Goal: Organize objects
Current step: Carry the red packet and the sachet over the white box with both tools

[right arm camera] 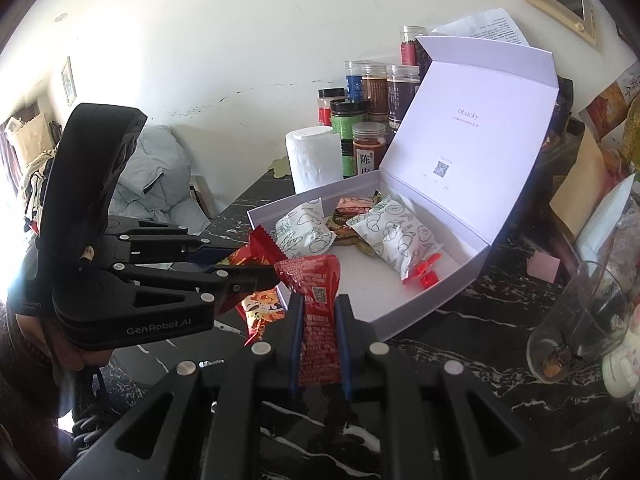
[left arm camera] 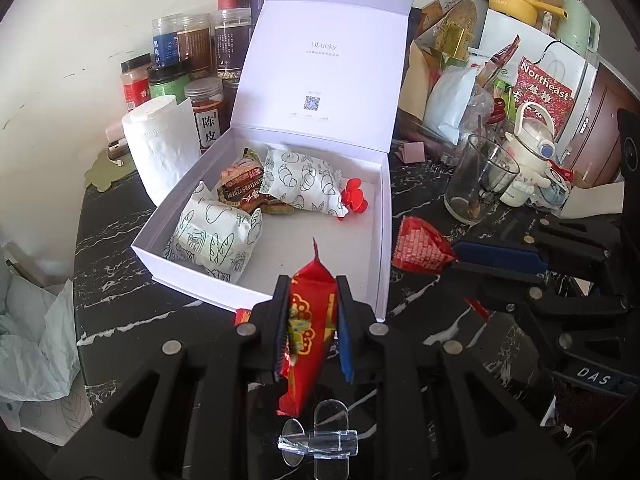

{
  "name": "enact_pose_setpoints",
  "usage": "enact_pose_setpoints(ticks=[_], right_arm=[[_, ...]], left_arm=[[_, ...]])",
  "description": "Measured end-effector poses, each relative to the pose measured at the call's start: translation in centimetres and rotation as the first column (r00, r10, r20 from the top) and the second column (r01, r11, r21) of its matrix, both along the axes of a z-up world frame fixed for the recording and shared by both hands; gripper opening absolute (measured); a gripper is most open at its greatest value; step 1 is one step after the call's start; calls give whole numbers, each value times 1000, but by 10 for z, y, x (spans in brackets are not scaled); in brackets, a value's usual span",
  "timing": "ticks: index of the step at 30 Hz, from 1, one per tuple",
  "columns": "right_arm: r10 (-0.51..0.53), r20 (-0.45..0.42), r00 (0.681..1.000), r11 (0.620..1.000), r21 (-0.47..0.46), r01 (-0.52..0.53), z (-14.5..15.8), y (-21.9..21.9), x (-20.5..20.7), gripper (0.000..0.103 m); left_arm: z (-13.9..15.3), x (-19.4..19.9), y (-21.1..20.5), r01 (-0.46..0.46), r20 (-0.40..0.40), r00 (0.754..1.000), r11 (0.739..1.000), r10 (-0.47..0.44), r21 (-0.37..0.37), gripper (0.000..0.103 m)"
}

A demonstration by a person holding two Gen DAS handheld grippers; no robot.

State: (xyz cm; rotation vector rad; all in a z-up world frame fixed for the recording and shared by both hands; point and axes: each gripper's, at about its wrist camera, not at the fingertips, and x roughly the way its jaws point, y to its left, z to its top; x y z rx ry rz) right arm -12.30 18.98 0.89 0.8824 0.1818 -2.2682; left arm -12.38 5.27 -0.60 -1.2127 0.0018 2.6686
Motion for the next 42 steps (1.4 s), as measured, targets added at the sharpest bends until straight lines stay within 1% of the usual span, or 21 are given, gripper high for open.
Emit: enact_pose_setpoints(ticks=[7,15,26,35,42], right_arm=[[0,11,1000,1000,0,0,-6,-5,-25,15],[4,21,1000,1000,-9,-4,-13,-9,-51,15],[-11,39,999,1000,-7,11,-23,-13,-83,15],[-15,44,999,1000,-2,15,-32,-19,-103,15],[7,68,998,1000,-7,-6,-44,-27,-116,15]], left_arm=[[-7,-26,1,28,14,1000,1000,-28,-9,19],[-8,-54,4,55,1,998,998,-55,-40,19],[-14,-84,7,89,-14,996,994,-90,-59,19],[-23,-107,6,92,-12,996,993,-93,-68,19],[-38,-120,4,89,17,996,992,-88,-84,19]])
